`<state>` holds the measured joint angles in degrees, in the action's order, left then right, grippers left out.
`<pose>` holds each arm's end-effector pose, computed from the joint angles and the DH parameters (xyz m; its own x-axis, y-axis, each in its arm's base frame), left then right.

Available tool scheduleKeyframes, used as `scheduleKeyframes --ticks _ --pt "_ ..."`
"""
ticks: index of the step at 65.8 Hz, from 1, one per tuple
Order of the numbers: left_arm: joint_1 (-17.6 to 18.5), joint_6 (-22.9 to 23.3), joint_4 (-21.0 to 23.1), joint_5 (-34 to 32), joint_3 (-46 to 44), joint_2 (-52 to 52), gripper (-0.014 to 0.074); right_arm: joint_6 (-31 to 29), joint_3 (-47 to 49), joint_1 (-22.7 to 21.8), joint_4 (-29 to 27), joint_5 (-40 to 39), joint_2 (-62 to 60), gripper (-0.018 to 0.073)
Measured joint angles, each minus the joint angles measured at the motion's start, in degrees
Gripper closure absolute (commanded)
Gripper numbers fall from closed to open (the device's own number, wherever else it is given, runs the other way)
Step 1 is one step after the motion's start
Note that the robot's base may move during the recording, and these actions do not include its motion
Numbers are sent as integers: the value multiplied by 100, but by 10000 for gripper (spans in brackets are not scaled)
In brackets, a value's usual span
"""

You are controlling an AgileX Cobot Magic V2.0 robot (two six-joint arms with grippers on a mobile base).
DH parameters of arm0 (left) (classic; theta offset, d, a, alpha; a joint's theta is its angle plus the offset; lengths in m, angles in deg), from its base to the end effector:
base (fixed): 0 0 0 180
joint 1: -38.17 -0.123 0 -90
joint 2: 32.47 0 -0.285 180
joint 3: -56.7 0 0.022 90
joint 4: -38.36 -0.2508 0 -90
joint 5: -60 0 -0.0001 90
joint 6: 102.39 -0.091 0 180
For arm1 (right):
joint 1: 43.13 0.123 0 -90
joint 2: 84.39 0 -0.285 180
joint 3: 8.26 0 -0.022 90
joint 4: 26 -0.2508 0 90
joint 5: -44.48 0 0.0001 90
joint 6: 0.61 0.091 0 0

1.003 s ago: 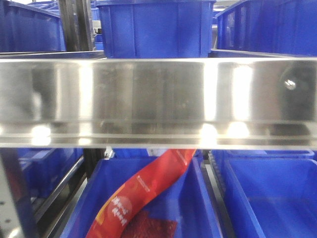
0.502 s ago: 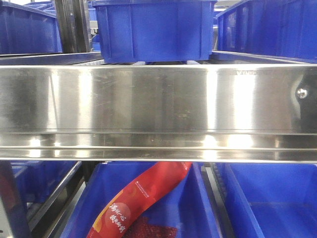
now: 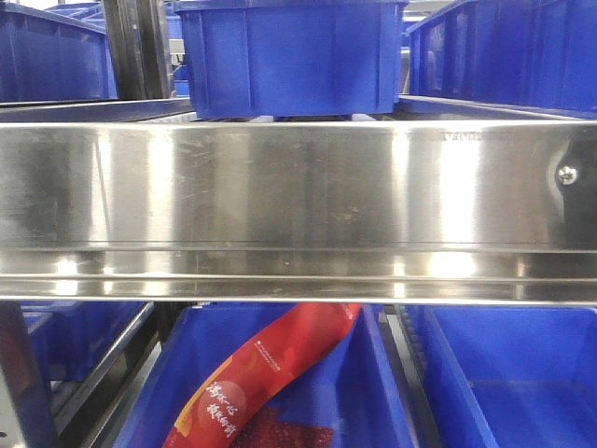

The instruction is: Stack two boxes on right shelf middle

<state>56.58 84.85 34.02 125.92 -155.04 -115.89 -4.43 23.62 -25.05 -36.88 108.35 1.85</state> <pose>0.2211 -0.0670 0.5368 -0.4612 0.0533 -0.8857 0.2140 0.9754 -0.0527 0.2344 0.0927 0.5295 -0.4515 -0.1290 -0.8829 -0.4404 0.8928 0.0948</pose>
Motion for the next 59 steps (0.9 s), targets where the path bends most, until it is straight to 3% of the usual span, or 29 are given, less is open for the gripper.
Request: scheduleKeyframes --ticks 42,59 --pt "0 0 0 14 0 0 708 0 0 0 0 0 0 712" --pt "0 0 46 553 0 -161 708 0 -74 0 -56 544 65 712"
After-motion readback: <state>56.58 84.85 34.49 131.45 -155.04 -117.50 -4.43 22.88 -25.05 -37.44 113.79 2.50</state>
